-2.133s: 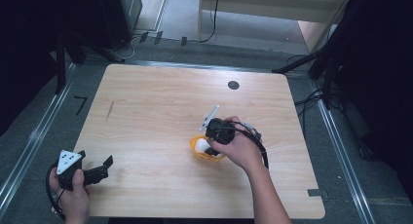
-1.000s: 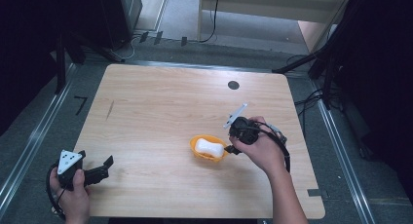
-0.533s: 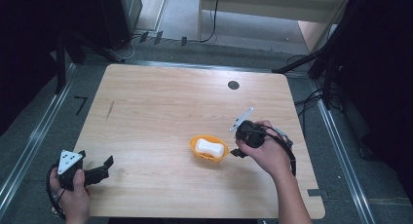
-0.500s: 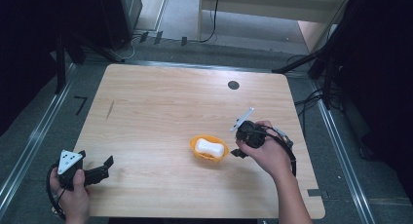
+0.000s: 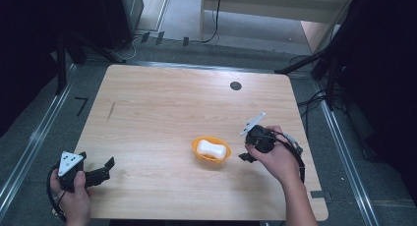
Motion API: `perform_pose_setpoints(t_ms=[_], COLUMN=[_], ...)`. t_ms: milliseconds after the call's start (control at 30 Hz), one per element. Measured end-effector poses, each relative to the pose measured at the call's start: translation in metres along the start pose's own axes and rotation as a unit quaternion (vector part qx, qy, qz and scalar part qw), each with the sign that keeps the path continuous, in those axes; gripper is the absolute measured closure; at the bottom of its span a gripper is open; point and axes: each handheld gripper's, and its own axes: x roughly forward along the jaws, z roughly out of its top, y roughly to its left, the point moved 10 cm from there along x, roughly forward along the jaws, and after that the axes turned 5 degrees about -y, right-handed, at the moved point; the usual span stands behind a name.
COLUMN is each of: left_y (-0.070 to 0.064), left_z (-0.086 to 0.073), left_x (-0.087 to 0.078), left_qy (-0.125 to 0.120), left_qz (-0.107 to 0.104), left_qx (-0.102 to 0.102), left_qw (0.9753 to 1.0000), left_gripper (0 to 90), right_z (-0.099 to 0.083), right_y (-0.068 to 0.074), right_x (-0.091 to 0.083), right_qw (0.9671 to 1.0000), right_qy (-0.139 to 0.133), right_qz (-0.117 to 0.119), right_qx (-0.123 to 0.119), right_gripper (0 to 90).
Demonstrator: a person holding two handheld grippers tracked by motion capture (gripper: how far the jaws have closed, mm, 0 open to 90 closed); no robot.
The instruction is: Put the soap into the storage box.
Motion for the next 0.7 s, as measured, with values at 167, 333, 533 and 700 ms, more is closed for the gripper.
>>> perform_pose_setpoints(t_ms=[167, 333, 533, 700], left_y=[0.000, 0.000, 0.000, 0.000], left_z=[0.000, 0.000, 0.000, 0.000], left_x=[0.000, 0.000, 0.000, 0.000], left_qy=[0.000, 0.000, 0.000, 0.000], left_qz=[0.000, -0.001, 0.000, 0.000], left_qx=[0.000, 0.001, 0.001, 0.001], left_qw=[1.0000, 1.0000, 1.0000, 1.0000], left_gripper=[0.0, 0.0, 0.0, 0.0], right_z=[-0.010, -0.018, -0.027, -0.035], right_y=[-0.003, -0.005, -0.009, -0.015], right_x=[-0.001, -0.001, -0.001, -0.003], right_qw=[0.9999, 0.9995, 0.9984, 0.9958], right_qy=[-0.003, -0.015, -0.030, -0.052], right_qz=[-0.008, -0.019, -0.033, -0.050], right_qx=[0.010, 0.020, 0.035, 0.055], right_gripper=[38.8, 34.0, 26.9, 20.8])
